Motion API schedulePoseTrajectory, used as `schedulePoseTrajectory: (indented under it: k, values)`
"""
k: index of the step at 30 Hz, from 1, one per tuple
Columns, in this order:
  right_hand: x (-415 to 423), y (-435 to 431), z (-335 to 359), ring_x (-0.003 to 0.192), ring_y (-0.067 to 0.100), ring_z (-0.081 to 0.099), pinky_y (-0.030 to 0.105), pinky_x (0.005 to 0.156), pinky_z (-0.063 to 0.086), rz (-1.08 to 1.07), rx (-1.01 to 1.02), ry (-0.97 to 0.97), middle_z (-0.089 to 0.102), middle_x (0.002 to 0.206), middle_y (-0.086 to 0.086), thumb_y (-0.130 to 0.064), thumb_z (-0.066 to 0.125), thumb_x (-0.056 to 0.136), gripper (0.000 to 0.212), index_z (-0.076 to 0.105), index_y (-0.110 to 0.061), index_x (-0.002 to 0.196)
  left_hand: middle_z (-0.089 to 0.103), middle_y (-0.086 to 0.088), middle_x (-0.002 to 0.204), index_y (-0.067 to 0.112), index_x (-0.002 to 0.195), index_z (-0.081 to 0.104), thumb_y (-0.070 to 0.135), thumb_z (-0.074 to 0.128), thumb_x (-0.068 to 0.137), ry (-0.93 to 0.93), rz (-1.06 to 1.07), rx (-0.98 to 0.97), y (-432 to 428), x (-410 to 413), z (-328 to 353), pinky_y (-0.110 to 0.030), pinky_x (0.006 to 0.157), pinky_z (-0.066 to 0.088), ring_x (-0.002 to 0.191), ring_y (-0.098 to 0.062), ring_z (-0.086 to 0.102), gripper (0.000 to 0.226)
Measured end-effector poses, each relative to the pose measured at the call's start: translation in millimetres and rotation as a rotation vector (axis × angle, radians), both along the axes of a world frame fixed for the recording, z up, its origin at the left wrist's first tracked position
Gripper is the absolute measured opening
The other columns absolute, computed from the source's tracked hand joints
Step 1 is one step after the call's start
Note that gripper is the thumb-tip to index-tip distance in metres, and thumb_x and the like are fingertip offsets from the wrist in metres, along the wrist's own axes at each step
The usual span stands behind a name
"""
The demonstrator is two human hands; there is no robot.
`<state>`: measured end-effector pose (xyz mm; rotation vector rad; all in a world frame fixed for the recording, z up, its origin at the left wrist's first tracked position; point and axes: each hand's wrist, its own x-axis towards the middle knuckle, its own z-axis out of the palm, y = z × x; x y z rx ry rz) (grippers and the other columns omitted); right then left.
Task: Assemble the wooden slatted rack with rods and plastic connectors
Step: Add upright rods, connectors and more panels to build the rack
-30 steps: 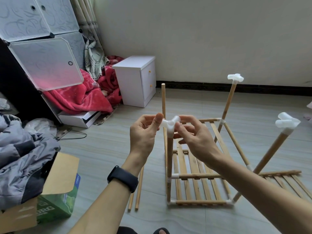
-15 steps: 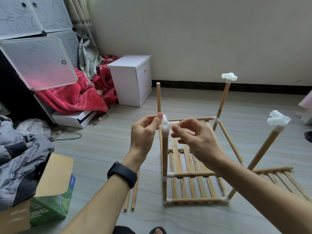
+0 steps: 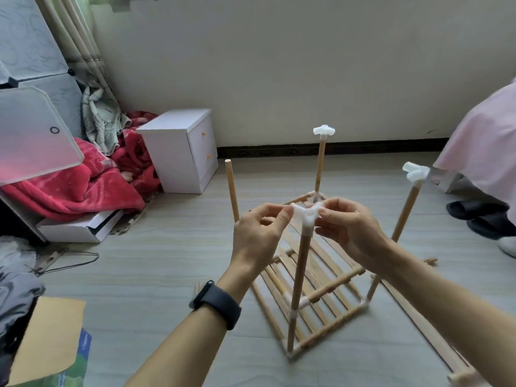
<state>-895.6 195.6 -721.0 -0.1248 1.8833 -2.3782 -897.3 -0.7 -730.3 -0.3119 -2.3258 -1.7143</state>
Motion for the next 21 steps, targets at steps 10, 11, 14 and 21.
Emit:
schedulePoseTrajectory:
  k: [10, 11, 14, 21]
  values:
    - [40, 58, -10, 0.064, 0.014, 0.05, 0.031, 0.061, 0.045, -0.604, 0.097, 0.055, 0.048, 0.082, 0.005, -0.041, 0.047, 0.104, 0.03, 0.048, -0.012, 0.1, 0.045, -0.005, 0.139, 0.027, 0.133, 0.055, 0.049, 0.062, 0.09, 0.083, 0.313, -0.459, -17, -113, 18, -0.045, 0.107, 0.045, 0.127, -0.025, 0.047, 0.05]
    - [43, 55, -15, 0.058, 0.011, 0.046, 0.029, 0.055, 0.04, -0.613, 0.13, 0.081, 0.045, 0.077, 0.003, -0.044, 0.05, 0.101, 0.032, 0.049, -0.013, 0.097, 0.047, -0.007, 0.14, 0.027, 0.135, 0.053, 0.054, 0.059, 0.091, -0.003, 0.289, -0.427, -19, -123, 15, -0.046, 0.107, 0.044, 0.126, -0.026, 0.049, 0.052]
    - [46, 57, -23, 0.051, 0.012, 0.041, 0.027, 0.046, 0.033, -0.623, 0.15, 0.155, 0.043, 0.065, 0.001, -0.04, 0.05, 0.087, 0.027, 0.049, -0.014, 0.079, 0.067, -0.012, 0.116, 0.012, 0.118, 0.064, 0.042, 0.043, 0.106, -0.258, 0.12, -0.194, -12, -127, 7, -0.039, 0.089, 0.05, 0.106, -0.029, 0.063, 0.039]
    - [16, 86, -26, 0.046, 0.018, 0.04, 0.027, 0.043, 0.032, -0.711, 0.108, 0.23, 0.041, 0.049, -0.004, -0.029, 0.043, 0.089, 0.023, 0.047, -0.015, 0.07, 0.06, -0.014, 0.067, 0.006, 0.078, 0.051, 0.032, 0.031, 0.108, 0.014, 0.254, -0.336, -31, -97, -20, -0.041, 0.063, 0.053, 0.062, -0.03, 0.062, 0.044]
